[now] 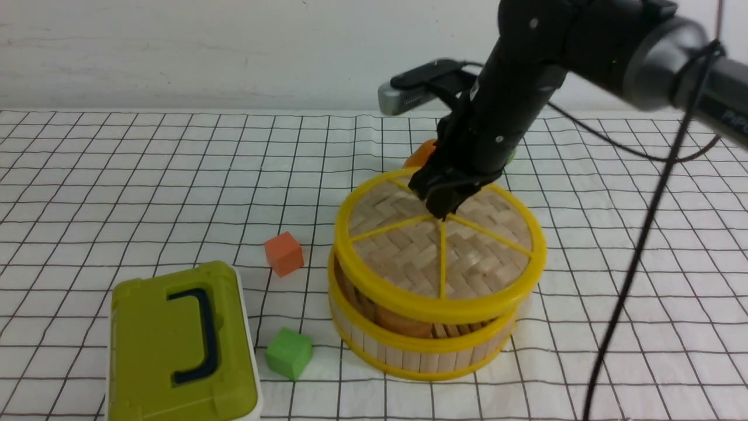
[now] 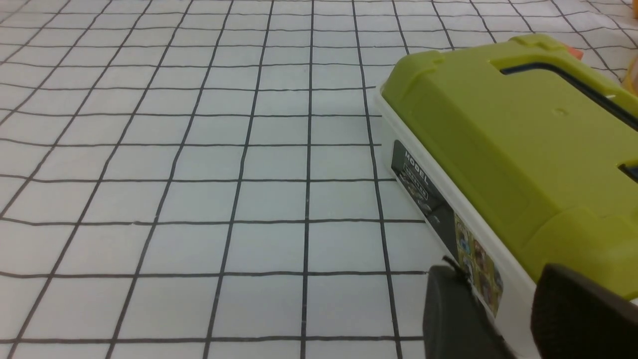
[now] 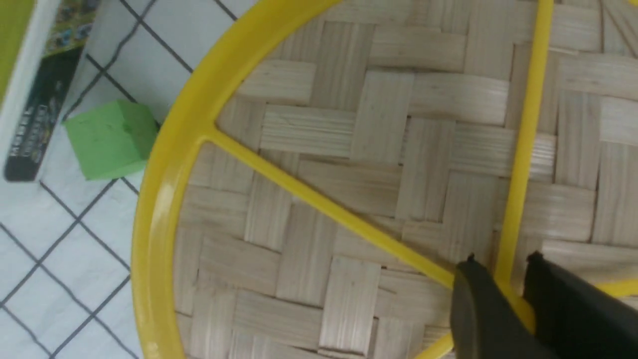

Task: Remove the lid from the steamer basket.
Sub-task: Use the right arm to place the steamer lid on the table

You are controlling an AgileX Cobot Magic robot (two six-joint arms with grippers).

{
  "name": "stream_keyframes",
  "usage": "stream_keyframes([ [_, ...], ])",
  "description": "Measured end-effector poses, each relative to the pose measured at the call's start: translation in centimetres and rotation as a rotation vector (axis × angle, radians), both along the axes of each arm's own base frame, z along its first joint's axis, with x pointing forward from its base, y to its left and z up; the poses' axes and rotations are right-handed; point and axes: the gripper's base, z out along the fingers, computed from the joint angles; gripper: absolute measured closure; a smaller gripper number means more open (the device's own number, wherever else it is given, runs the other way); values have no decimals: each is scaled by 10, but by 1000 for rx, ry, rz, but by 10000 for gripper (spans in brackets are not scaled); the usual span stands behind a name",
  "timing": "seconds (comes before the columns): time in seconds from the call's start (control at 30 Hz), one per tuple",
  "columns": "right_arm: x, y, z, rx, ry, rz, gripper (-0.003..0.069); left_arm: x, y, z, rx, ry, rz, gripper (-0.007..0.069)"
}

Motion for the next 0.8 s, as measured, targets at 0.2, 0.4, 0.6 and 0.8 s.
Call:
stream_keyframes([
  [0.2,-25,-54,68,52,-135,-104,555,0,0,0,0,0,0,385],
  [0.4,-52,-151,60,-45,-89,-350,555,0,0,0,0,0,0,385],
  [0.6,-56,-198,11,-64,-49,-505,555,0,0,0,0,0,0,385],
  [0.8,-39,-209,-42,-68,-39,-560,555,0,0,0,0,0,0,385],
])
